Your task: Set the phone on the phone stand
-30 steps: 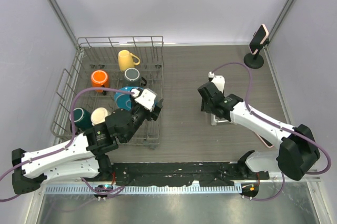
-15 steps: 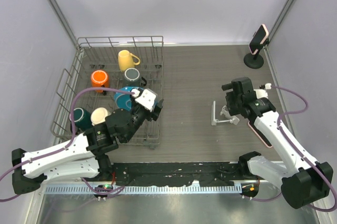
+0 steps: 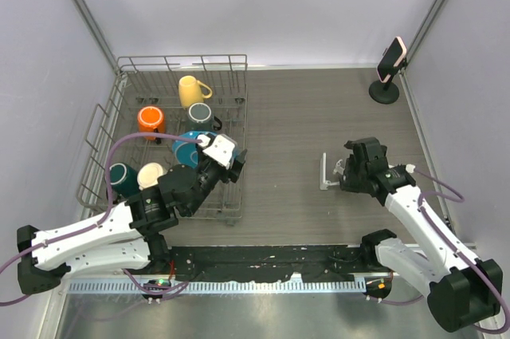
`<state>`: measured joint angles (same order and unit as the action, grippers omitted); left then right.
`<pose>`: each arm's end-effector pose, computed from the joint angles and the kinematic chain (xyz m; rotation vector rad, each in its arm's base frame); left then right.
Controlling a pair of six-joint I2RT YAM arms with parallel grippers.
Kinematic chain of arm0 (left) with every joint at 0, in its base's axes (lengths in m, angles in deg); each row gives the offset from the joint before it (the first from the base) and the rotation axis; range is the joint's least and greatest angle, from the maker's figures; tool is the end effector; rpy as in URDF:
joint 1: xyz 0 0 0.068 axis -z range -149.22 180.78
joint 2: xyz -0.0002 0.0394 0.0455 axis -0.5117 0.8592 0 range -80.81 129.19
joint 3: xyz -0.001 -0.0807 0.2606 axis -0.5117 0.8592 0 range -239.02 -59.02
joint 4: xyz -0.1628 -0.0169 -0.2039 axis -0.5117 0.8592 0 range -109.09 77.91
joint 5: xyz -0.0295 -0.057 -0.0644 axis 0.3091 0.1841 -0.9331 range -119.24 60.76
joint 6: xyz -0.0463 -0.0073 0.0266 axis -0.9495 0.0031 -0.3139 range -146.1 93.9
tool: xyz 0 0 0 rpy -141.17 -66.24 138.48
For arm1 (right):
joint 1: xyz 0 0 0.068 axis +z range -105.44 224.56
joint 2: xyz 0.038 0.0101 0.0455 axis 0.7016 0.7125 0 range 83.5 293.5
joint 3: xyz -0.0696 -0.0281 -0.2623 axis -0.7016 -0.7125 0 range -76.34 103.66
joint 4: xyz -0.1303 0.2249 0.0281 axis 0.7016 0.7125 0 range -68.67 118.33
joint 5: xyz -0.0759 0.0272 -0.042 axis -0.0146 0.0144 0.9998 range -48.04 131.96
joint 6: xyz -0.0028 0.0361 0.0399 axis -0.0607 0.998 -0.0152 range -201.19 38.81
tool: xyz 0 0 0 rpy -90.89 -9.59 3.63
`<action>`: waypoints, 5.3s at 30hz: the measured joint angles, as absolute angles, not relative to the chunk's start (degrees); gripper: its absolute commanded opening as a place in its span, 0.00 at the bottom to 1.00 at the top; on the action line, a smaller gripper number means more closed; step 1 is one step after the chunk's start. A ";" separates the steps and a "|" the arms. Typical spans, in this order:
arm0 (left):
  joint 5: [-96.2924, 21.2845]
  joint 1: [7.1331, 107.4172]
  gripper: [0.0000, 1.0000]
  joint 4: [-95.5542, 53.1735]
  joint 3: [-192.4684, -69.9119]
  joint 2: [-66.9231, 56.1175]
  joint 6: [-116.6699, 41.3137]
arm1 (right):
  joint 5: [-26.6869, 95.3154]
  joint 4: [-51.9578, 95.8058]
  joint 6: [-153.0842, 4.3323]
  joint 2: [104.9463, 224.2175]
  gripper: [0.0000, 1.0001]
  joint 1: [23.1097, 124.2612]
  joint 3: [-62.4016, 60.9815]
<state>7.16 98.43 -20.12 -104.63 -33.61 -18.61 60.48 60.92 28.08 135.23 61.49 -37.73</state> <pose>0.0918 -0.1676 0.3594 0.5308 1.4963 -0.3199 0.1698 0.0398 0.2379 1.9056 1.6378 0.5699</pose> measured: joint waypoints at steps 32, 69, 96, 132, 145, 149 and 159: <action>7.20 98.54 0.67 -20.12 -104.63 -33.67 -18.52 | 50.42 59.00 28.43 144.32 0.58 50.27 -37.58; 7.79 98.52 0.68 -20.15 -104.63 -33.74 -18.37 | 46.27 62.19 19.56 155.33 0.00 47.91 -32.40; 8.34 98.54 0.68 -20.19 -104.63 -33.96 -18.04 | 45.83 -26.66 -73.07 168.01 0.00 32.31 -46.72; 8.73 98.54 0.67 -21.00 -104.52 -33.30 -16.84 | 23.48 -24.54 -61.95 192.69 0.13 20.79 -22.98; 8.73 98.54 0.67 -21.02 -104.52 -33.89 -16.86 | 25.18 -17.19 -62.62 193.80 0.42 20.79 -20.20; 8.71 98.54 0.67 -21.02 -104.52 -34.05 -16.86 | 26.67 -15.31 -63.28 193.71 0.48 20.81 -20.23; 8.69 98.54 0.67 -21.02 -104.52 -34.29 -16.91 | 31.82 -5.89 -66.91 188.80 0.49 20.81 -20.29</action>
<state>8.69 98.54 -21.02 -104.52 -34.29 -16.91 31.82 -5.89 -66.91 188.80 20.81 -20.29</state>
